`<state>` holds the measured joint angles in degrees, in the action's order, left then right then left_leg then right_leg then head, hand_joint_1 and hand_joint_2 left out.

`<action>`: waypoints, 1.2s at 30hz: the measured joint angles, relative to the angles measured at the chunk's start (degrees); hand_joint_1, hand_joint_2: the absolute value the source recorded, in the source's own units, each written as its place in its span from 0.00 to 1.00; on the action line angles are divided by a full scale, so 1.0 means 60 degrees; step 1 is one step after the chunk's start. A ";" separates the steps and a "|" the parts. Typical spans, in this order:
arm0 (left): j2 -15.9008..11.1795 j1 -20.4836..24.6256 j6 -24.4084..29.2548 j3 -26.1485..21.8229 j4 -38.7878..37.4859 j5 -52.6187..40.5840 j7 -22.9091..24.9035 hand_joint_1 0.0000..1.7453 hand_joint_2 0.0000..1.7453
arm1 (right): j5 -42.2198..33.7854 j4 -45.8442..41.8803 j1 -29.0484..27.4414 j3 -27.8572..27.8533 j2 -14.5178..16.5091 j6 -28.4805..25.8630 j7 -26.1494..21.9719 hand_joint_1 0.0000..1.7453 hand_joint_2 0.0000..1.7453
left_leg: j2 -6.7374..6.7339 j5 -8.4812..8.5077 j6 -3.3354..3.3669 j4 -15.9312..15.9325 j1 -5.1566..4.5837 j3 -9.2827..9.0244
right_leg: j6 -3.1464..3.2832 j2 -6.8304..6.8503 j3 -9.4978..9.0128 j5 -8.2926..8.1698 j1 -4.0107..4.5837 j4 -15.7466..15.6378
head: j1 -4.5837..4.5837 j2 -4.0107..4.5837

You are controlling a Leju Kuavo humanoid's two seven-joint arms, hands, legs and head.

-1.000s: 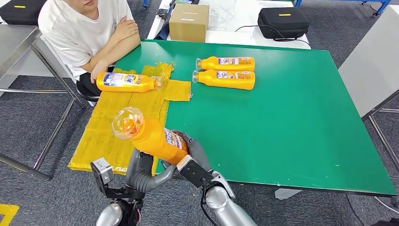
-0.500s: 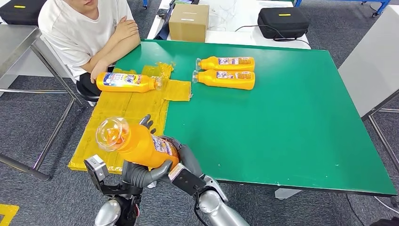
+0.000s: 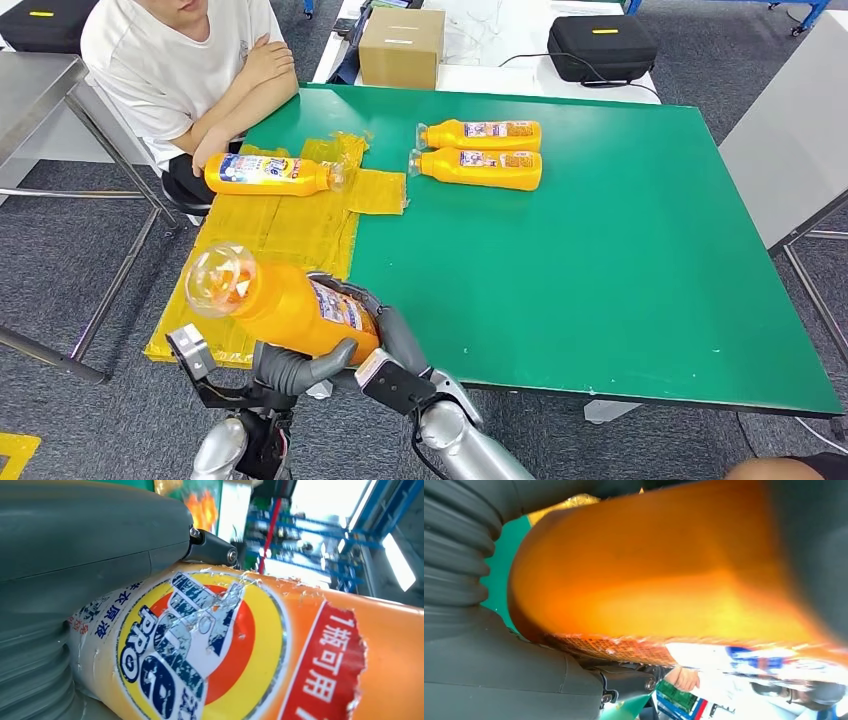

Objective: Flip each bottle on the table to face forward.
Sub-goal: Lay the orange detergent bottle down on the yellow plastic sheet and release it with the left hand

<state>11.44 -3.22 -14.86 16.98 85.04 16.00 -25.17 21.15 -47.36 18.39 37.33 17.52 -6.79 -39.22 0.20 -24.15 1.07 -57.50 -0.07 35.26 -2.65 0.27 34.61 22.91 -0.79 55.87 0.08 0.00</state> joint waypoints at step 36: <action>-0.0781 0.2168 0.5654 -0.1765 -0.2155 -0.8787 0.0388 1.00 1.00 | -0.3139 -0.4536 -0.2234 -0.1601 -0.0496 -0.4087 -0.0130 0.00 0.00 | -0.0003 0.0002 -0.0001 -0.0001 -0.0002 0.0004 | 0.0002 -0.0003 0.0008 -0.0005 -0.0001 0.0000 | 0.0005 0.0000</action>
<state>6.75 9.78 19.07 6.39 72.11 -36.72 -22.85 2.32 -74.58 4.99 27.73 14.55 -31.31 -40.00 0.18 -24.14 1.06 -57.51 -0.08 35.29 -2.64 0.26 34.66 22.88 -0.79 55.88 0.11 0.00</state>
